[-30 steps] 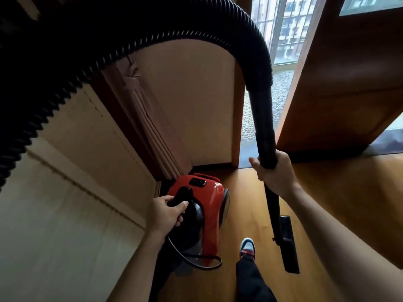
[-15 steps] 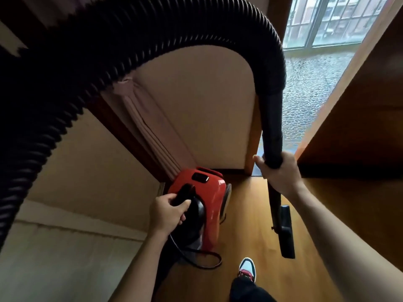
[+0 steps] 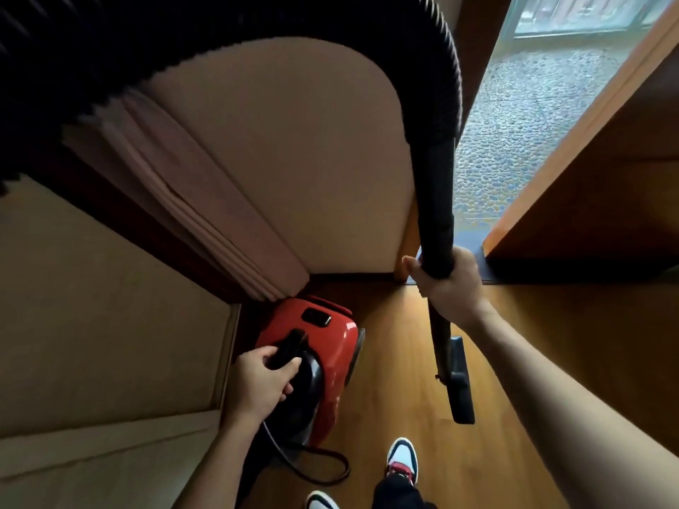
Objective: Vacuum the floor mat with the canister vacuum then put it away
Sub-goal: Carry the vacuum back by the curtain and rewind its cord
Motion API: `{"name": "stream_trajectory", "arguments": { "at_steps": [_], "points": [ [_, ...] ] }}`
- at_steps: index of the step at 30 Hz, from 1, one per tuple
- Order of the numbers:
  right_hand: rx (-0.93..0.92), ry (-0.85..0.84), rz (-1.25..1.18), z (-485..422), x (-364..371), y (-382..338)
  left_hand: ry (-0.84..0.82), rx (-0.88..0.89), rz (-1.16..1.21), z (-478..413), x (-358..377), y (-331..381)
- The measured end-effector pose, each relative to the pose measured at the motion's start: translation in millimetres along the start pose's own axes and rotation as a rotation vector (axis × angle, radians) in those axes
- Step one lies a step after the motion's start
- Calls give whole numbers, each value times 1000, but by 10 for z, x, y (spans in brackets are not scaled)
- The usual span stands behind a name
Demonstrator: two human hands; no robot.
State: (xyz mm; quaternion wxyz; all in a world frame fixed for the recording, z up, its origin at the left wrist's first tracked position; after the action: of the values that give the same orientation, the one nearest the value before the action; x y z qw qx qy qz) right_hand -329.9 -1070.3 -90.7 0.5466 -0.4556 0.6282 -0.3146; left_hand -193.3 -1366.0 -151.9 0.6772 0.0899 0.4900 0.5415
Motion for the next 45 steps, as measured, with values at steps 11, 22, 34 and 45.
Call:
{"name": "stream_trajectory", "arguments": {
  "at_steps": [11,22,34,45],
  "points": [
    [-138,13,-46,-202,910,1359,-55,42,-4,-1619,1407,-1204],
    [-206,6,-134,-102,1646,2278,-92,112,-27,-2819,2614,-2232],
    [-331,23,-131,-67,2003,2505,-175,164,-48,-3343,2973,-2641],
    [-482,-217,-226,212,2434,2535,-238,232,-200,-3628,3130,-2795]
  ]
}}
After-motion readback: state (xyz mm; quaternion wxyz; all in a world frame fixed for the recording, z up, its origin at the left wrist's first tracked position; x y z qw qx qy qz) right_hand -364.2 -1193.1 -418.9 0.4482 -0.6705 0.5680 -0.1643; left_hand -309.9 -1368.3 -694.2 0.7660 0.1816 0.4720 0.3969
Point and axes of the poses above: each hand's wrist, its own z-axis away from the middle knuckle, its own x-axis out of the palm, y = z × x, the point moved 7 cm from there along -z, towards the middle knuckle, and after that the axes turned 8 degrees about -x, right-handed, at the moved point
